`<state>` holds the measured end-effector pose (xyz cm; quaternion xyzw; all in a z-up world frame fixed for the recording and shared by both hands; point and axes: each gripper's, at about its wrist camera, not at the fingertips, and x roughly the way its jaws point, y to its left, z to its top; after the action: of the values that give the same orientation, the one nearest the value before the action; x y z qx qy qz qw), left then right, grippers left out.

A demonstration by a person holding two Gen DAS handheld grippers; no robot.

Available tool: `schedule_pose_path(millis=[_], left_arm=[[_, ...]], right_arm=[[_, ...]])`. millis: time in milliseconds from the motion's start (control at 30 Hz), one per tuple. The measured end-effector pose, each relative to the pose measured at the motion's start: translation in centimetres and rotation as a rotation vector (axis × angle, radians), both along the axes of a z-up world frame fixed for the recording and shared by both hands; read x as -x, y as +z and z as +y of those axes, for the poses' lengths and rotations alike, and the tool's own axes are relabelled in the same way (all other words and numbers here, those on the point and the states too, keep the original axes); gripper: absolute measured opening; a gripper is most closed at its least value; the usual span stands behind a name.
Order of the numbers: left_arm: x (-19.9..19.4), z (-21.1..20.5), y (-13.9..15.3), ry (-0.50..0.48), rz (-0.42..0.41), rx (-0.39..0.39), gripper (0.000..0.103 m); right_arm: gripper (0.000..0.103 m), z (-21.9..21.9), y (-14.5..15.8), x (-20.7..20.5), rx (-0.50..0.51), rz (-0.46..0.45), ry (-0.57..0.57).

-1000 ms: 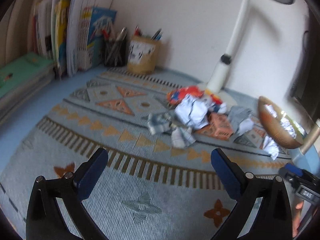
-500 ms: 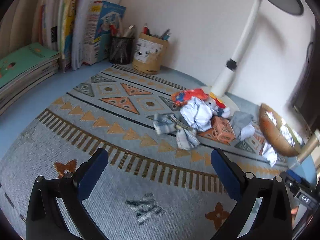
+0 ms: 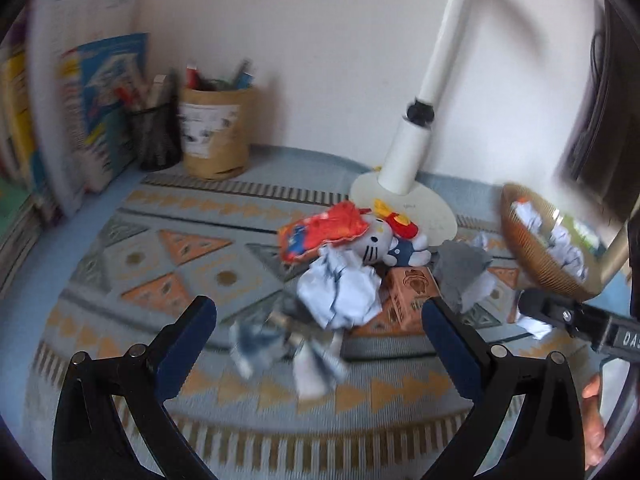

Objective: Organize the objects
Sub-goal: 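Move both open tools back toward the desk clutter, then grasp a white crumpled paper with the left tool while the right tool grasps a grey crumpled paper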

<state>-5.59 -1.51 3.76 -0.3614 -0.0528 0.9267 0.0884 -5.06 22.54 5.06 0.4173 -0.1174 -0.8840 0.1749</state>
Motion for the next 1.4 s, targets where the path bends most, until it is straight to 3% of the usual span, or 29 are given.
schedule_pose_path(millis=[133,267,367,400,433,500,567,600,833,1000,1100,1167,1267,1400], left_arm=[[2.5,1.7,-1.6,-0.028,-0.023,0.028,0.100],[4.1,2.6,-3.2,-0.050,-0.073,0.053,0.088],[4.4,2.5,-3.7,-0.056,-0.072,0.030,0.086],[4.4,2.4,-3.7,-0.055,-0.073,0.025,0.076],[4.6,2.5,-3.8,-0.053,-0.078,0.029,0.062],[4.5,2.6,-3.7,-0.048,-0.067,0.046,0.058],[4.2,2.8,-3.3,-0.062,-0.037,0.056,0.045],[4.0,2.9,-3.0,-0.075,-0.024,0.055,0.043],[-0.3,2.2,2.5,-0.132,0.075,-0.065,0.043],[-5.2,3.4,5.0,-0.187,0.108,-0.143,0.043],[-7.8,4.4,4.1,-0.202,0.092,-0.185,0.043],[-9.0,5.6,2.2,-0.192,0.068,-0.154,0.043],[-9.8,7.5,-1.0,-0.160,0.011,-0.069,0.043],[-10.6,8.2,-3.0,-0.164,-0.039,-0.065,0.043]], right_arm=[[0.081,-0.7,-1.8,3.2,0.056,-0.051,-0.037],[0.081,-1.3,-3.2,5.3,0.031,-0.075,-0.056],[0.081,-1.4,-3.7,6.1,0.030,-0.070,-0.066],[0.078,-1.5,-3.8,6.4,0.032,-0.074,-0.068],[0.068,-1.5,-4.1,6.7,0.029,-0.078,-0.072],[0.048,-1.6,-4.4,7.1,0.020,-0.092,-0.076],[0.040,-1.3,-4.6,7.1,0.035,-0.088,-0.069],[0.038,-1.2,-4.5,6.9,0.043,-0.082,-0.069],[0.038,0.8,0.0,3.9,0.098,0.020,-0.056],[0.038,4.0,4.1,-1.0,0.115,0.095,-0.054],[0.038,5.8,4.9,-4.5,0.045,0.120,-0.055],[0.039,6.9,4.4,-7.0,-0.033,0.126,-0.058],[0.039,8.8,2.0,-9.4,-0.100,0.081,-0.068],[0.039,10.7,-0.9,-11.1,-0.102,0.060,-0.168]])
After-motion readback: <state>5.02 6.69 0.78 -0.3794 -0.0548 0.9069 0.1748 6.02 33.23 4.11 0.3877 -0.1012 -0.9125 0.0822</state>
